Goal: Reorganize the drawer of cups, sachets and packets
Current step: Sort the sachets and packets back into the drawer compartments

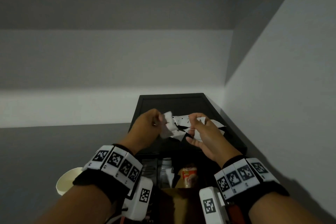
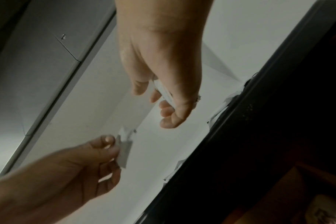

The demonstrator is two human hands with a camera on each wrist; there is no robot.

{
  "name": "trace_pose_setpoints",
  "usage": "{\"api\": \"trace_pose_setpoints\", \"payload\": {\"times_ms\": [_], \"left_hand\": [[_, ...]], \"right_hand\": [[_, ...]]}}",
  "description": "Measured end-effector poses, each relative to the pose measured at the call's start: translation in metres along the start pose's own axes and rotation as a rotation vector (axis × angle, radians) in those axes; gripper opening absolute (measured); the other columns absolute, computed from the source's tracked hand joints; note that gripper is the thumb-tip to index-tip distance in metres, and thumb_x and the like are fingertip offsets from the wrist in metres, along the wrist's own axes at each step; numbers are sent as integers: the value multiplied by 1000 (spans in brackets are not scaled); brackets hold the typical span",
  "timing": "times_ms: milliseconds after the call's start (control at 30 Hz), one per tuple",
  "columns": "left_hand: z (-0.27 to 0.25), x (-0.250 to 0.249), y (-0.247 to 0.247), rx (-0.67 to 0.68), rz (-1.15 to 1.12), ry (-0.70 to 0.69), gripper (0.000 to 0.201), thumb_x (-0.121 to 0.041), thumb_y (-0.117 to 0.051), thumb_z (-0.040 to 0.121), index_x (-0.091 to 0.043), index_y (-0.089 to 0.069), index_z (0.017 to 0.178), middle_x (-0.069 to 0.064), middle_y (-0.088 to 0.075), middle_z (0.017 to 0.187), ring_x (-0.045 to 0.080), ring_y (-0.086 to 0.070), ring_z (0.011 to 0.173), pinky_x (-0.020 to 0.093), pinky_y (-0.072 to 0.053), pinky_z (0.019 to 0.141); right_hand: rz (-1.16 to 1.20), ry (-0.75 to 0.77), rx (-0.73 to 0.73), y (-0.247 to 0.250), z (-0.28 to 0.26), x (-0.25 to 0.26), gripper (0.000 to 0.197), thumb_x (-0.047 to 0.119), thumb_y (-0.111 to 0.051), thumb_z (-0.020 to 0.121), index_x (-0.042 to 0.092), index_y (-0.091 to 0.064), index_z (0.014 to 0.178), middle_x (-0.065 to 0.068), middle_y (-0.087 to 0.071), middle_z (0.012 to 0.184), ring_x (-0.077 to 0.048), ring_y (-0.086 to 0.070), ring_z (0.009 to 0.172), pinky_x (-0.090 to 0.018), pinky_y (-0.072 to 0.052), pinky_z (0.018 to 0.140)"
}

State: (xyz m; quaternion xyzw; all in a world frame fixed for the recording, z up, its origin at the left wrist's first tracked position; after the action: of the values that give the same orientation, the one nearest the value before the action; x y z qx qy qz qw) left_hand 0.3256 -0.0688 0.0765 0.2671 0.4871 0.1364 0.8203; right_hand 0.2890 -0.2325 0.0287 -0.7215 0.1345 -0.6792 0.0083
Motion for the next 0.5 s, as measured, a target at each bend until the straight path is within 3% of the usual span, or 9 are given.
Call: {"api": "trace_pose_setpoints", "payload": {"times_ms": [67,133,200,300,333,400,433,500], "left_hand": [[-3,-16,-17,164,-109,-33,30,4,-62,82,-20,-45,77,2,-62,80,15,-60,74,12,-47,60],[-4,-26,-29,220,-178,-40,29,0,-67,80,-21,-46,80,7,-66,84,17,-64,78,22,-52,66],[-1,-26,-36,177,-146,-33,30,-7,-71,79,-24,-46,81,4,-67,85,15,-65,77,25,-54,69],[6,-3,-29,37,41,69,30,-25,-75,77,-24,-49,92,-6,-61,89,5,-57,76,15,-44,62],[8,9,-27,25,129,117,32,-32,-73,78,-22,-52,101,-4,-60,97,7,-57,82,17,-44,66],[11,39,-30,95,347,217,46,-40,-63,84,-17,-52,122,7,-53,126,22,-53,110,33,-46,90],[10,53,-34,158,450,269,52,-43,-56,87,-18,-48,131,9,-44,139,27,-44,124,41,-40,101],[3,71,-44,287,598,335,55,-51,-43,91,-25,-38,139,2,-28,151,28,-25,139,51,-24,111]], "right_hand": [[20,8,90,-12,-3,2,14,23,-60,88,22,-58,101,-5,-61,103,-24,-59,96,-40,-51,84],[27,12,169,-24,-8,2,22,13,-62,85,20,-57,106,-5,-64,100,-22,-61,91,-37,-52,77],[15,10,184,-29,-10,1,22,5,-58,88,22,-59,102,-6,-63,100,-19,-61,86,-35,-51,70],[-6,0,116,-20,-9,1,25,-1,-49,92,21,-59,100,-9,-62,103,-22,-60,87,-35,-52,67],[-1,-8,95,-15,-8,1,25,-1,-47,93,20,-58,101,-9,-63,98,-22,-61,85,-34,-52,66],[-7,-18,82,-7,-8,1,25,-1,-46,93,21,-57,100,-9,-63,87,-19,-62,78,-33,-53,65],[-21,-22,72,-4,-8,1,26,-2,-47,93,21,-57,98,-10,-62,85,-18,-62,78,-33,-54,65],[-50,-27,38,2,-7,0,30,-6,-50,88,22,-58,97,-12,-60,92,-20,-61,83,-34,-56,66]]}}
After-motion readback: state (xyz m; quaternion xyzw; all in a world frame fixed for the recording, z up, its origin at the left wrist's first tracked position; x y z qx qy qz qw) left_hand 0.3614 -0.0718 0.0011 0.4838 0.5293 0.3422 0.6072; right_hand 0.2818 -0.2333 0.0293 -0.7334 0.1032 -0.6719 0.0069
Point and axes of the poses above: each hand's wrist, its own z-axis towards the middle knuckle, its own y-axis out of the back of the hand, x = y × z, the point moved 8 cm from there along z, towards the middle knuckle
